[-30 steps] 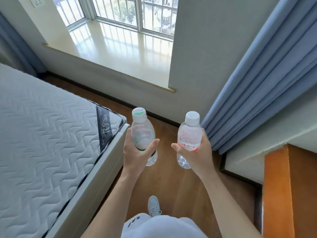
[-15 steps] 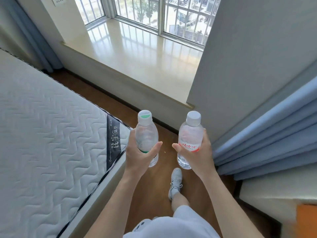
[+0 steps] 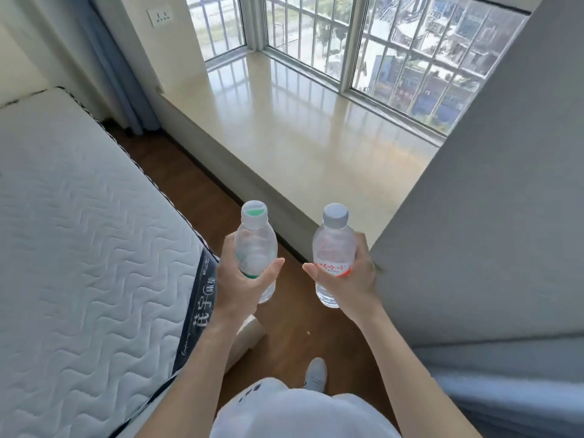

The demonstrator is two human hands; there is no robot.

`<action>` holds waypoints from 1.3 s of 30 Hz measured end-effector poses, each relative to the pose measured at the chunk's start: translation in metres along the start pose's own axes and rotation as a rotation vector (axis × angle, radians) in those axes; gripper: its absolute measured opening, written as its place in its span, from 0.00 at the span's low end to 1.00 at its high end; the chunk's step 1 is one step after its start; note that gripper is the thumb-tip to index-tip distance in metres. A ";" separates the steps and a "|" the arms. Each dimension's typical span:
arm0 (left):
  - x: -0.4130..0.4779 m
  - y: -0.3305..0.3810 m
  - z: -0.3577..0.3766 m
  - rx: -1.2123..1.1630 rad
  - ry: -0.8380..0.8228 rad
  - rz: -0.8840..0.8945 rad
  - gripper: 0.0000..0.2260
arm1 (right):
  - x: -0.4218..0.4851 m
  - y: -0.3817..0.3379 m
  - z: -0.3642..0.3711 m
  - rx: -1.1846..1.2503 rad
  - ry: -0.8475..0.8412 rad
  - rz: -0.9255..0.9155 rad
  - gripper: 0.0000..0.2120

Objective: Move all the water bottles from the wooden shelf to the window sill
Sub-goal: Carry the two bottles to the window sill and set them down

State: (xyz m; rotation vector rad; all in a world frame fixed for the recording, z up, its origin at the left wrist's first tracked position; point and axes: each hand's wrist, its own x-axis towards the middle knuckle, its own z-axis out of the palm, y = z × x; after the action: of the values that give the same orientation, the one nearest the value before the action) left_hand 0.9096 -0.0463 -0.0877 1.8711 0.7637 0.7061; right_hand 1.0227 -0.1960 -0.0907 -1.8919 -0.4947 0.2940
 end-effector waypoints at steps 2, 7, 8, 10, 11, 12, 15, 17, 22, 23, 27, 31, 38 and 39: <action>0.019 0.003 0.010 0.017 0.024 -0.006 0.30 | 0.029 0.004 -0.002 0.022 -0.029 0.010 0.35; 0.058 0.002 0.024 0.046 0.103 -0.061 0.30 | 0.081 0.008 0.005 0.020 -0.135 0.033 0.33; 0.066 0.001 0.026 0.052 0.114 -0.067 0.30 | 0.091 0.009 0.007 0.014 -0.151 0.023 0.33; 0.081 0.000 0.031 0.053 0.120 -0.079 0.29 | 0.110 0.009 0.011 0.006 -0.178 0.006 0.34; 0.088 -0.001 0.033 0.050 0.120 -0.086 0.28 | 0.119 0.009 0.014 0.006 -0.191 0.008 0.34; 0.097 -0.002 0.035 0.046 0.124 -0.090 0.28 | 0.128 0.009 0.017 0.010 -0.203 0.012 0.34; 0.128 -0.009 0.036 0.044 0.157 -0.103 0.29 | 0.161 0.010 0.029 0.046 -0.231 0.034 0.33; 0.154 -0.016 0.034 0.037 0.183 -0.114 0.30 | 0.187 0.008 0.041 0.064 -0.251 0.042 0.32; 0.229 -0.040 0.023 0.033 0.242 -0.127 0.29 | 0.261 -0.002 0.085 0.058 -0.292 0.044 0.29; 0.247 -0.045 0.020 0.035 0.251 -0.130 0.29 | 0.278 -0.005 0.097 0.060 -0.301 0.044 0.29; 0.316 -0.061 0.001 0.040 0.277 -0.148 0.29 | 0.346 -0.028 0.148 0.043 -0.337 0.029 0.29; 0.378 -0.071 -0.025 0.035 0.293 -0.159 0.28 | 0.404 -0.053 0.196 0.080 -0.361 0.020 0.30; 0.448 -0.087 -0.061 0.049 0.373 -0.182 0.29 | 0.468 -0.076 0.273 0.081 -0.437 -0.016 0.29; 0.455 -0.091 -0.066 0.051 0.384 -0.192 0.29 | 0.475 -0.078 0.284 0.077 -0.452 -0.016 0.29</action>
State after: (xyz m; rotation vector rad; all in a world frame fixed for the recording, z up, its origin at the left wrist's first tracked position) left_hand 1.1319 0.3658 -0.0811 1.6967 1.1984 0.9421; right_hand 1.3047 0.2864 -0.1070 -1.7446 -0.7864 0.7279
